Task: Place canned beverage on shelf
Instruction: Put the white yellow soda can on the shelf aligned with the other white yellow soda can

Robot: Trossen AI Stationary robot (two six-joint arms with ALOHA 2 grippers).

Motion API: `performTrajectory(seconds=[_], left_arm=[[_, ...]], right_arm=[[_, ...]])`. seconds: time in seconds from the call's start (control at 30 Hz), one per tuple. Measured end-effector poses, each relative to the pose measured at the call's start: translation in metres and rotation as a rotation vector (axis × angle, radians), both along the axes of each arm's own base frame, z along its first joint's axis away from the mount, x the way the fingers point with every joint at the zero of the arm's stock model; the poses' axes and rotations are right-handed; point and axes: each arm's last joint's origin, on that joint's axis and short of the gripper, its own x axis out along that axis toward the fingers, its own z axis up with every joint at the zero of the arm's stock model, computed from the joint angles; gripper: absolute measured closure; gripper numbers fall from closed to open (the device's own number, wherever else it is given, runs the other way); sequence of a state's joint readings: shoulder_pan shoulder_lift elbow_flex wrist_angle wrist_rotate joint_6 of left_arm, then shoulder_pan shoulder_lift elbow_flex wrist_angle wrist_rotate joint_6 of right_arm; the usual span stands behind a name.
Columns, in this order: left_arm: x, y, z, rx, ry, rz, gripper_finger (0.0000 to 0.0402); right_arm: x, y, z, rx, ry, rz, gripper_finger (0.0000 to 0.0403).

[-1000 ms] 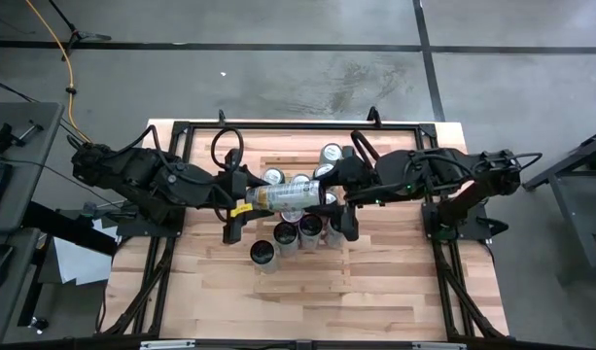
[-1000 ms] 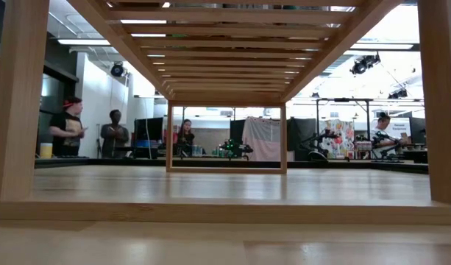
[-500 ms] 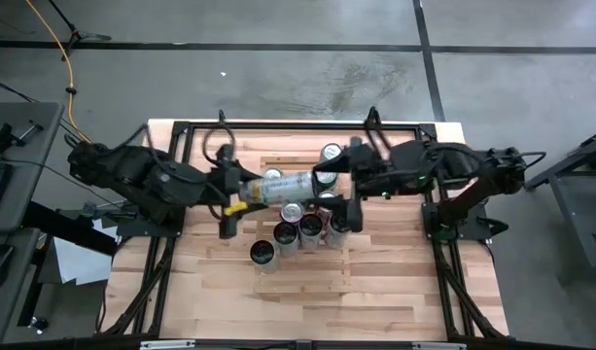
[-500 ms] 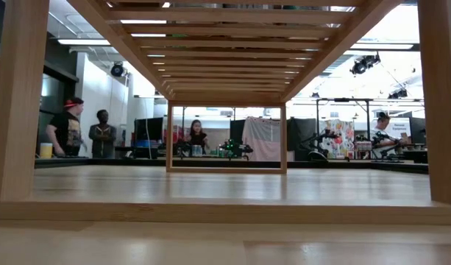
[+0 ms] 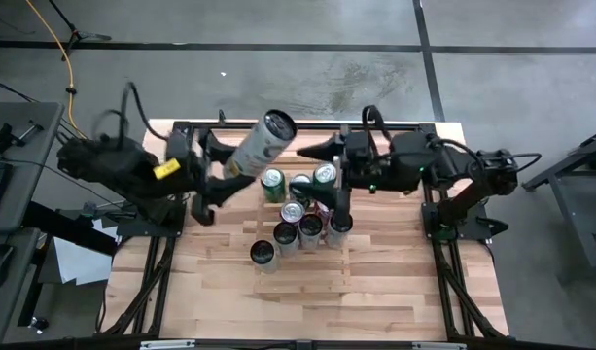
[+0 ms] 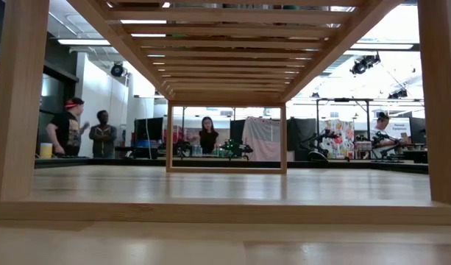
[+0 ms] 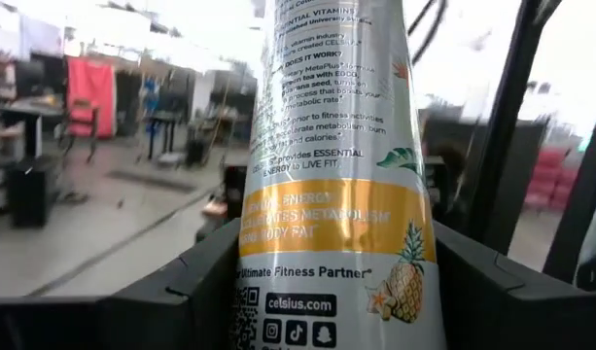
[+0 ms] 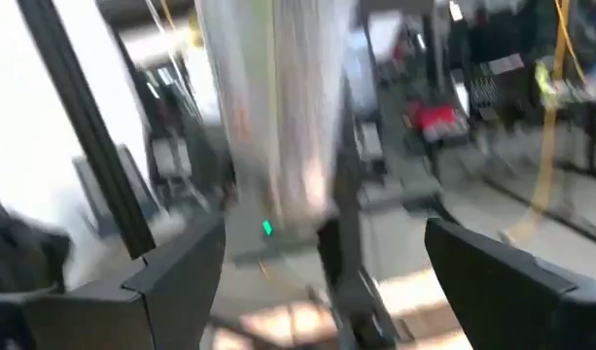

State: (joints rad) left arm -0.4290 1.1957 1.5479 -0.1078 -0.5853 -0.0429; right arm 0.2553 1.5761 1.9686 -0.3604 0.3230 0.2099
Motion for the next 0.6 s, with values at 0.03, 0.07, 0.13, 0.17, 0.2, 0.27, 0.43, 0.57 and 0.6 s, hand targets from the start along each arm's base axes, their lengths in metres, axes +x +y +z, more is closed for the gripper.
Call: performTrajectory(seconds=[0.03, 0.07, 0.13, 0.17, 0.2, 0.27, 0.43, 0.57, 0.6], left_arm=[[0.005, -0.003, -0.006, -0.011, -0.032, -0.002, 0.0166], [0.01, -0.005, -0.014, -0.02, -0.062, -0.001, 0.0166], [0.018, -0.008, -0.025, -0.059, -0.153, 0.001, 0.0166], [0.021, -0.009, -0.029, -0.084, -0.209, 0.003, 0.0166], [0.023, -0.009, -0.034, -0.104, -0.252, 0.006, 0.0166], [0.028, -0.01, -0.042, -0.146, -0.321, 0.008, 0.0166], [0.044, -0.014, -0.061, -0.232, -0.342, -0.015, 0.0166], [0.052, -0.015, -0.063, -0.272, -0.382, -0.045, 0.0166], [0.054, -0.016, -0.064, -0.271, -0.39, -0.051, 0.0166]], right_arm=[[0.002, 0.0, 0.003, 0.003, -0.042, 0.012, 0.0064], [0.004, 0.0, 0.006, 0.009, -0.08, 0.023, 0.0064], [0.009, 0.001, 0.008, 0.017, -0.133, 0.054, 0.0064], [0.011, 0.001, 0.009, 0.021, -0.158, 0.068, 0.0064], [0.011, 0.001, 0.01, 0.023, -0.174, 0.081, 0.0064], [0.012, 0.001, 0.014, 0.029, -0.22, 0.098, 0.0064], [0.012, 0.001, 0.018, 0.042, -0.27, 0.105, 0.0064], [0.013, 0.0, 0.019, 0.051, -0.289, 0.106, 0.0064], [0.014, -0.001, 0.019, 0.056, -0.288, 0.098, 0.0064]])
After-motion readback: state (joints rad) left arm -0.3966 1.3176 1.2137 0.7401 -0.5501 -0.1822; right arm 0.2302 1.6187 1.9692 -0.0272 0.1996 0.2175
